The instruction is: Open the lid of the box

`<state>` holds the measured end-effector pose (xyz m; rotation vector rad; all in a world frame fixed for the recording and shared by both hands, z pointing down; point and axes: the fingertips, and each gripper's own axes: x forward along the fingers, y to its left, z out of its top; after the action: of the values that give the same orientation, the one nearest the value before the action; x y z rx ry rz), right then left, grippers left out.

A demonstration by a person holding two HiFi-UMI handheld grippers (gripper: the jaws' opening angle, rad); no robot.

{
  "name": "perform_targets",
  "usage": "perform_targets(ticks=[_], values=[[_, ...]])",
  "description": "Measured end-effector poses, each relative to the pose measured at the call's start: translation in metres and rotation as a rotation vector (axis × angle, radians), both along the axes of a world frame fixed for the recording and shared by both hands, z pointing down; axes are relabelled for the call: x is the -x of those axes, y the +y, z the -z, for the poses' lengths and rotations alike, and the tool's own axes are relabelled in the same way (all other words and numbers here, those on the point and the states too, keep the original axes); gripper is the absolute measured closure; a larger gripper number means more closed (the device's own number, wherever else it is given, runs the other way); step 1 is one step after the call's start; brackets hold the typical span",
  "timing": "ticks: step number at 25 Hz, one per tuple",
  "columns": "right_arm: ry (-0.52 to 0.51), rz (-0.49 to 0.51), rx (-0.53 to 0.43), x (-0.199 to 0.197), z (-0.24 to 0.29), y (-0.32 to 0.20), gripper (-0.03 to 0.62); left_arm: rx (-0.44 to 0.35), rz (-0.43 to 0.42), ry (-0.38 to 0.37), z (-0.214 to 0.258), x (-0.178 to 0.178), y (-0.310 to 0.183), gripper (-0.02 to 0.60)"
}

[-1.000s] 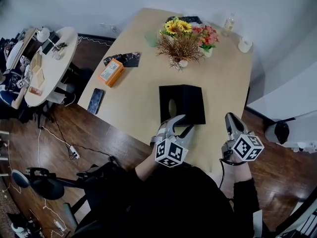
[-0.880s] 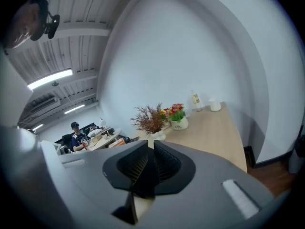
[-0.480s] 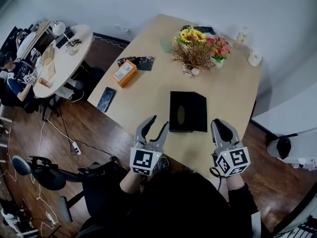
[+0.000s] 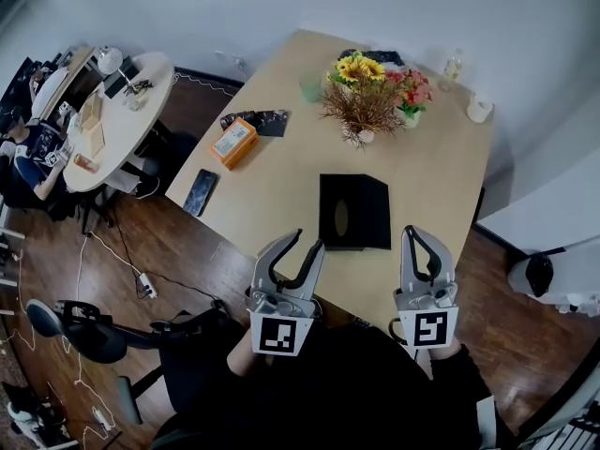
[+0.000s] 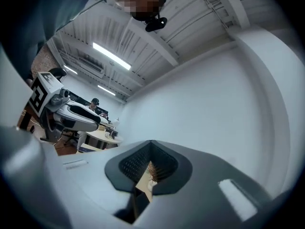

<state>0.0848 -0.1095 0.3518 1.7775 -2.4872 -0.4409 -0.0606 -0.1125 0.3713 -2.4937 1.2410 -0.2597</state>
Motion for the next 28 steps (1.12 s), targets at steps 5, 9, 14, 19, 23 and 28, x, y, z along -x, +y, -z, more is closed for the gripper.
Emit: perform_targets(ticks=[5,9,14,19,23,28], values=[[0.005,0.01,-0.012,0.0,0.005,0.005,0.594,0.035,0.007,0.055,0.006,-0.003,-0.003,0.471],[-0.018,0.02,0.003,-0.002,0.002,0.002,0.592,0.078,-0.006,0.095,-0.002,-0.007,-0.007,0.472],[-0.028,0.011,0.035,-0.004,-0.007,-0.002,0.592,0.091,0.055,0.096,-0.009,0.005,-0.015,0.577],[-0.03,0.022,0.04,0.001,-0.011,-0.003,0.593,0.092,0.041,0.062,-0.013,0.005,-0.013,0.577],[-0.032,0.04,0.043,0.005,-0.012,-0.006,0.594,0.108,0.036,0.071,-0.017,0.004,-0.012,0.577],[-0.03,0.047,0.061,0.007,-0.015,-0.007,0.594,0.109,0.036,0.058,-0.017,0.006,-0.013,0.577]])
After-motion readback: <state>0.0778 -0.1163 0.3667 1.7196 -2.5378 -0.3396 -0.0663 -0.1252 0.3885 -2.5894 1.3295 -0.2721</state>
